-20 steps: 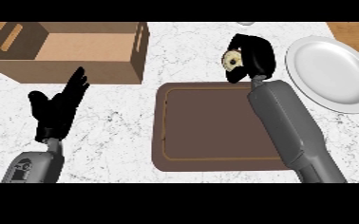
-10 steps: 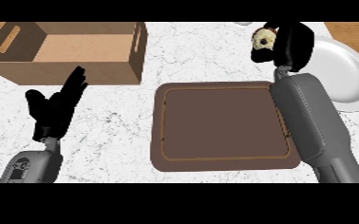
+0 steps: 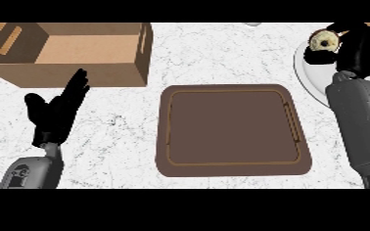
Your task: Pick the cupcake from the tray and place it in the plate
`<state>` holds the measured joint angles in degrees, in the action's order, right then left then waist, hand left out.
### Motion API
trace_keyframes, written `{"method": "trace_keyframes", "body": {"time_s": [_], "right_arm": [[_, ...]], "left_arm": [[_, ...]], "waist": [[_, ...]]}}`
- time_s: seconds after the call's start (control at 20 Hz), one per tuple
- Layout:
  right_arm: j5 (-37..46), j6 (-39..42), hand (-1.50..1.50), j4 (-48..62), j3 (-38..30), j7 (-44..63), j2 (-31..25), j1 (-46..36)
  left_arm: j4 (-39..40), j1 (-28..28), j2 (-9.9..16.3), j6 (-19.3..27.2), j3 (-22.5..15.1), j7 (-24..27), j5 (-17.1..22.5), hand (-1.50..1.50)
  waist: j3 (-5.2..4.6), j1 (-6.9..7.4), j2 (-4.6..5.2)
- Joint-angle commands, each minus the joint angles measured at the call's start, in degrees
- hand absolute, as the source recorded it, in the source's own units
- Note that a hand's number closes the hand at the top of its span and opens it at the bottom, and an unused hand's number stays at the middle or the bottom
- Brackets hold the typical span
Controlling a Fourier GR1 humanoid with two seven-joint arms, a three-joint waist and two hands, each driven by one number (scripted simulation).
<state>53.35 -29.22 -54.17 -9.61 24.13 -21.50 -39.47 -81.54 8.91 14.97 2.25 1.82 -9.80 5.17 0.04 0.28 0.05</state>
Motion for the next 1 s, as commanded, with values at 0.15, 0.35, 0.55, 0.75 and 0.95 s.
{"method": "trace_keyframes", "body": {"time_s": [0.15, 0.35, 0.55, 0.75, 0.95], "right_arm": [[-4.8, -0.7, 1.50, 12.6, -6.0, -9.4, -6.8, -2.3], [-7.1, 5.7, 1.50, 18.7, -6.9, -14.6, -10.1, 0.8], [-14.8, 9.1, 1.50, 25.4, -13.2, -18.6, -9.9, -2.0], [-15.3, 13.8, -1.50, 30.8, -12.9, -29.8, -13.4, -2.2], [-17.3, 7.2, -1.50, 31.1, -15.5, -37.7, -13.1, -2.6]], "left_arm": [[3.3, 3.7, -1.4, 0.4, 0.3, 0.9, -1.7, 0.00], [-0.6, -1.1, 0.8, -2.1, 1.7, 0.8, 0.3, 0.00], [0.6, 2.2, -2.0, 0.7, -0.4, -0.9, -1.8, 0.00], [4.6, 5.2, -1.7, 0.1, 0.4, 0.1, -2.4, 0.00], [1.5, 1.5, -2.4, 0.0, -0.3, 0.5, -2.5, 0.00]], "waist": [[-0.01, 0.30, 0.22], [0.03, 0.95, 0.29], [0.13, 1.10, 0.55], [0.09, 0.82, 0.61], [0.11, 1.19, 0.46]]}}
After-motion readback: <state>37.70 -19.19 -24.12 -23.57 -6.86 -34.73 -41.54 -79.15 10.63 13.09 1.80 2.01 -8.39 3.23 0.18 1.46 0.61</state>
